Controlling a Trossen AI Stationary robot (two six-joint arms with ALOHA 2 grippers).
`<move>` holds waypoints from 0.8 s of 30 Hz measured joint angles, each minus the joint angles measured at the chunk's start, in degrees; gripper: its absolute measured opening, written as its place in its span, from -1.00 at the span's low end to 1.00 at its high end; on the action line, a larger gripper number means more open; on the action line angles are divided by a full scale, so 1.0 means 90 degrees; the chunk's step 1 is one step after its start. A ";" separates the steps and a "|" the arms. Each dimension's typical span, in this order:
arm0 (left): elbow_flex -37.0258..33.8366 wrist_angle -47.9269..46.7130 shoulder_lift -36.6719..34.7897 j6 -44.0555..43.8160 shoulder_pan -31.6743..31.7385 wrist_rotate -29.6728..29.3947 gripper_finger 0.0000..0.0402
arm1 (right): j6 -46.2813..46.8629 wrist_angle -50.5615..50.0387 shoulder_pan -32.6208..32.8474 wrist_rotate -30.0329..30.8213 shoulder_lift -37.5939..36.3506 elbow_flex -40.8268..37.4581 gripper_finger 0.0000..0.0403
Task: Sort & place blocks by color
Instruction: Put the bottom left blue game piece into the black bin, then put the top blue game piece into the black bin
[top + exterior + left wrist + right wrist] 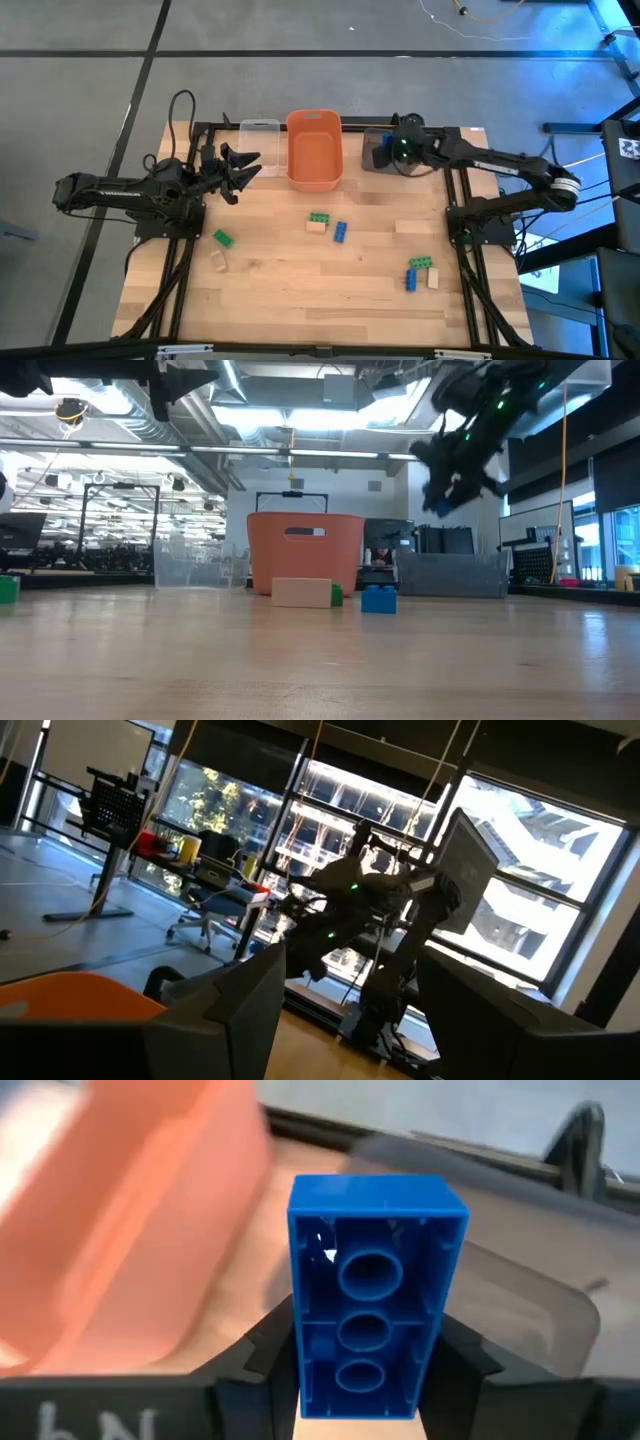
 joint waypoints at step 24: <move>0.0007 -0.0053 0.0004 0.0002 0.0000 0.0226 0.08 | -0.0619 0.0732 0.0465 -0.1506 -0.0824 -0.0007 -0.01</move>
